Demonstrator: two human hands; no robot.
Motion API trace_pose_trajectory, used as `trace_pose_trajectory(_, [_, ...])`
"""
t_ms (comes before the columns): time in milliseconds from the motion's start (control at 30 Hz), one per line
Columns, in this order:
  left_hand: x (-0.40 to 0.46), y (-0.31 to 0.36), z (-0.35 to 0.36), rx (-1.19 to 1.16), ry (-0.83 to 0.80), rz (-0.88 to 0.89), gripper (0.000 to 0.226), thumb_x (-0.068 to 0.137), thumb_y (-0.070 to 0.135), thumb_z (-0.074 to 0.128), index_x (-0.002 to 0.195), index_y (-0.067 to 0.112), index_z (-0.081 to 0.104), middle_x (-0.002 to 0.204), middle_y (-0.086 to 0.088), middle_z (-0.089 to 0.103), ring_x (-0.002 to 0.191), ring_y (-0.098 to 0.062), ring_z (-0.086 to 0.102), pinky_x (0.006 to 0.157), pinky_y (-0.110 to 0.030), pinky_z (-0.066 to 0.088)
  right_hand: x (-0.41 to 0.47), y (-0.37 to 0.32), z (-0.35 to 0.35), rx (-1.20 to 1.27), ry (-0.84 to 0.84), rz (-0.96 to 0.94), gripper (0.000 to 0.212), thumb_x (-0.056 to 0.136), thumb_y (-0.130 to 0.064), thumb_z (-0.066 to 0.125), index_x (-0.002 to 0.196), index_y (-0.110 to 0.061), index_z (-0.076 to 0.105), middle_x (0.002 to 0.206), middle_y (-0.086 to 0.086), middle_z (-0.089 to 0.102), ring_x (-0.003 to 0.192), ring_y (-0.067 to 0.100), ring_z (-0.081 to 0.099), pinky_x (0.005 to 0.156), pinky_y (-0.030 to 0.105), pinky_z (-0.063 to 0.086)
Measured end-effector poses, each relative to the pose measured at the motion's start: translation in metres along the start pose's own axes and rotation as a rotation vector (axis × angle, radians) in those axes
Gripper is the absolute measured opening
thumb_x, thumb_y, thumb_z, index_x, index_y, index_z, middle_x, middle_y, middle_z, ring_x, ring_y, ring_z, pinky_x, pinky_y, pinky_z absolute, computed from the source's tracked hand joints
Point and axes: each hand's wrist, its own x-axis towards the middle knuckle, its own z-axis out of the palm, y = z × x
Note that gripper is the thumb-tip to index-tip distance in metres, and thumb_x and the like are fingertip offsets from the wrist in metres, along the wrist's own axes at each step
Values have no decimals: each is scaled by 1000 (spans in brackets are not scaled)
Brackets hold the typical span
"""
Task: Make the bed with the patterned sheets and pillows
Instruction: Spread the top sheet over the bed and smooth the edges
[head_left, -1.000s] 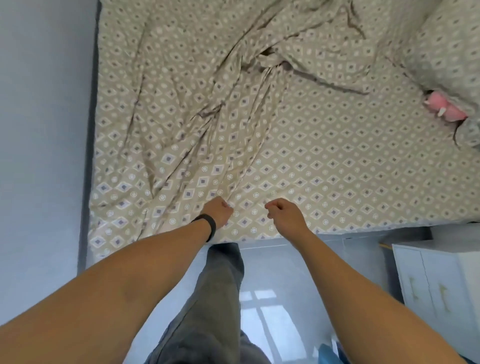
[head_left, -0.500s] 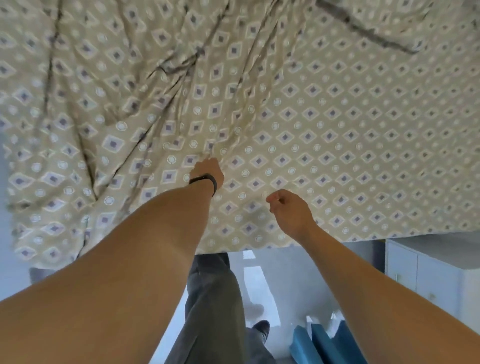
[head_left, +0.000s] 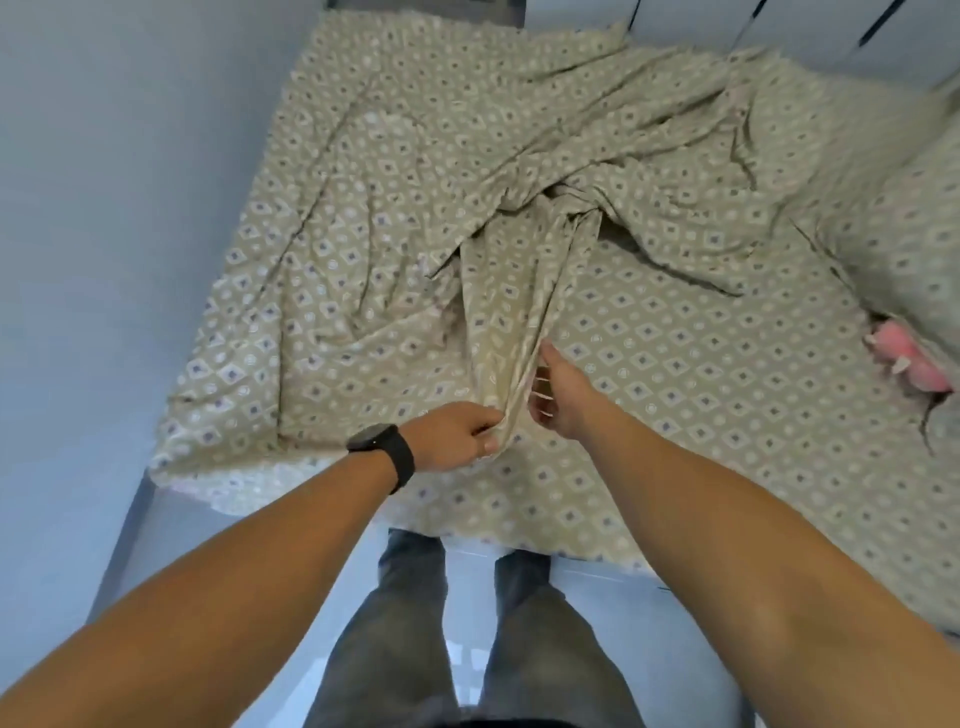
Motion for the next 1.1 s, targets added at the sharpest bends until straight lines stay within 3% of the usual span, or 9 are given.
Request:
trace_pose_trajectory(133, [-68, 23, 17, 43, 62, -92, 22, 105, 21, 50, 87, 9, 53, 78, -9, 49, 66, -19, 43, 67, -30, 34, -35, -24, -23, -99, 35, -134, 36, 100, -45, 53, 75, -21, 60, 60, -6, 51, 51, 10, 38, 52, 23, 33])
trace_pose_trajectory(267, [-100, 28, 40, 52, 156, -134, 20, 103, 24, 53, 84, 27, 56, 83, 5, 57, 77, -17, 49, 75, -32, 36, -68, -18, -21, -280, 35, -116, 23, 98, -26, 48, 79, -18, 58, 65, -3, 55, 58, 13, 42, 56, 26, 36])
trace_pose_trajectory(400, [-112, 24, 70, 51, 202, -164, 22, 102, 31, 54, 105, 11, 63, 100, -8, 64, 86, -21, 51, 81, -32, 38, -86, 4, -19, -475, 108, -109, 33, 99, -46, 55, 87, -16, 57, 80, 3, 52, 66, 17, 41, 67, 33, 38])
trace_pose_trajectory(533, [-129, 25, 90, -7, 236, -184, 31, 104, 29, 54, 129, 11, 62, 113, 1, 59, 100, -18, 49, 93, -33, 39, -92, 24, -14, -599, 116, -82, 19, 102, -20, 48, 83, -17, 52, 59, 3, 47, 56, 15, 31, 53, 25, 31])
trace_pose_trajectory(633, [-144, 18, 103, -3, 273, -195, 23, 104, 26, 52, 115, 8, 62, 109, -12, 64, 92, -22, 49, 83, -32, 36, -115, 34, -12, -401, 195, -197, 13, 105, -9, 39, 107, -12, 51, 84, 5, 51, 70, 17, 45, 57, 26, 38])
trace_pose_trajectory(733, [-145, 5, 116, 24, 313, -249, 29, 100, 34, 58, 112, 7, 56, 118, -17, 61, 97, -30, 56, 81, -34, 39, -136, 60, -14, -577, 325, -272, 34, 103, -24, 42, 127, -4, 56, 115, 14, 60, 100, 30, 60, 78, 36, 47])
trace_pose_trajectory(900, [-133, 25, 130, 35, 515, -166, 95, 72, 67, 73, 150, 31, 33, 145, -1, 43, 128, -25, 48, 104, -46, 45, -196, 130, -18, -638, 85, -460, 27, 94, -20, 45, 68, -15, 47, 69, 3, 47, 64, 18, 41, 64, 35, 32])
trace_pose_trajectory(1033, [-112, 61, 129, 234, 470, -85, 24, 96, 43, 56, 109, 26, 64, 110, -1, 66, 99, -27, 61, 83, -42, 52, -222, 139, -38, -690, 41, -602, 34, 90, -18, 52, 57, -22, 45, 54, -10, 44, 55, 10, 36, 52, 27, 26])
trace_pose_trajectory(1100, [-105, 72, 131, 175, 461, -41, 23, 102, 32, 48, 94, 15, 61, 90, -7, 64, 83, -32, 59, 72, -40, 47, -221, 130, -49, -635, 52, -590, 26, 89, -19, 53, 63, -17, 51, 61, -4, 48, 58, 13, 38, 55, 29, 28])
